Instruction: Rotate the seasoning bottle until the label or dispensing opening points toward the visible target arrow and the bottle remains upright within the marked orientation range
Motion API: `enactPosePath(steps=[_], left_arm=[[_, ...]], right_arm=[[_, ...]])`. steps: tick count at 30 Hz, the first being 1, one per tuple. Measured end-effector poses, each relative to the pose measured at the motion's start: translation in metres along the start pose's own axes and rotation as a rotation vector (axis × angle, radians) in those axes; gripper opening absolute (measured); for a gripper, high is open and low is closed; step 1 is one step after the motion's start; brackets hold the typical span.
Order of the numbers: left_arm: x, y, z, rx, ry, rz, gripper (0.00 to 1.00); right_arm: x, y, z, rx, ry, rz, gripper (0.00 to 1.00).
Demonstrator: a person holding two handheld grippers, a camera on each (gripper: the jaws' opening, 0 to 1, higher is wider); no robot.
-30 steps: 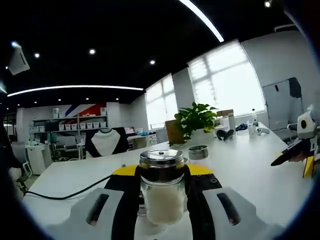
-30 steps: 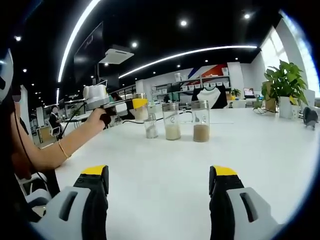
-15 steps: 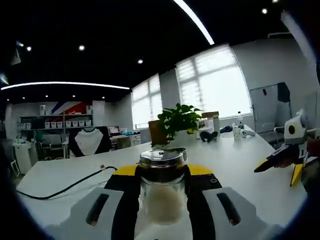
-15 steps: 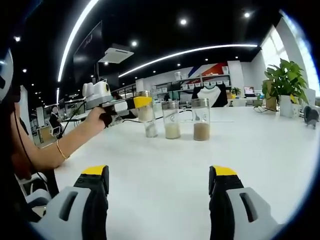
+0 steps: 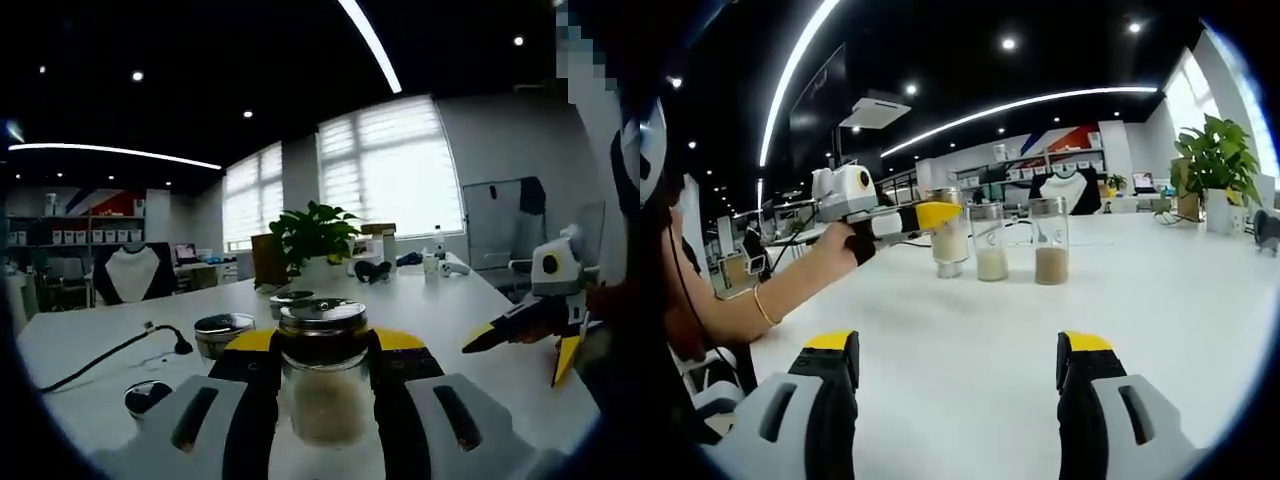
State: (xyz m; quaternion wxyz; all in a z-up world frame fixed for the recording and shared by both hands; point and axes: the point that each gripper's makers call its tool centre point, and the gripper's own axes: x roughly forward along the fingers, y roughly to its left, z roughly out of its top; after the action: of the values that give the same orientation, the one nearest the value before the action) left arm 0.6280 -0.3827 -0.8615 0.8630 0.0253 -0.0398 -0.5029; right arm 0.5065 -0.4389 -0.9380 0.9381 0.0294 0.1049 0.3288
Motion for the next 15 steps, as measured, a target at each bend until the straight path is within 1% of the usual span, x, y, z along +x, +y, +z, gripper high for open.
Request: enactPosePath(steps=[3, 6, 7, 10, 11, 12, 13, 15], left_arm=[[0.004, -0.013, 0.001, 0.003, -0.007, -0.052, 0.36], [0.006, -0.035, 0.001, 0.000, -0.007, -0.167, 0.36], [0.008, -0.038, 0.003, 0.002, -0.015, -0.173, 0.36], [0.010, -0.055, 0.005, 0.013, -0.023, -0.247, 0.36], [0.010, -0.063, 0.006, 0.012, -0.028, -0.287, 0.36], [0.010, -0.068, 0.007, 0.006, -0.034, -0.307, 0.36], [0.010, -0.075, 0.009, -0.006, -0.046, -0.339, 0.36], [0.009, -0.083, 0.011, -0.023, -0.061, -0.376, 0.36]], right_arm=[[0.001, 0.002, 0.001, -0.003, -0.002, 0.006, 0.81], [0.002, 0.002, 0.002, -0.006, -0.002, 0.006, 0.81], [0.002, 0.002, 0.001, -0.004, -0.002, 0.006, 0.81], [0.002, 0.004, 0.002, -0.005, -0.003, 0.007, 0.81], [0.002, 0.004, 0.002, -0.005, -0.005, 0.008, 0.80], [0.002, 0.005, 0.003, -0.004, -0.006, 0.008, 0.80], [0.002, 0.006, 0.003, -0.004, -0.009, 0.010, 0.80], [0.002, 0.007, 0.005, -0.005, -0.013, 0.011, 0.80]])
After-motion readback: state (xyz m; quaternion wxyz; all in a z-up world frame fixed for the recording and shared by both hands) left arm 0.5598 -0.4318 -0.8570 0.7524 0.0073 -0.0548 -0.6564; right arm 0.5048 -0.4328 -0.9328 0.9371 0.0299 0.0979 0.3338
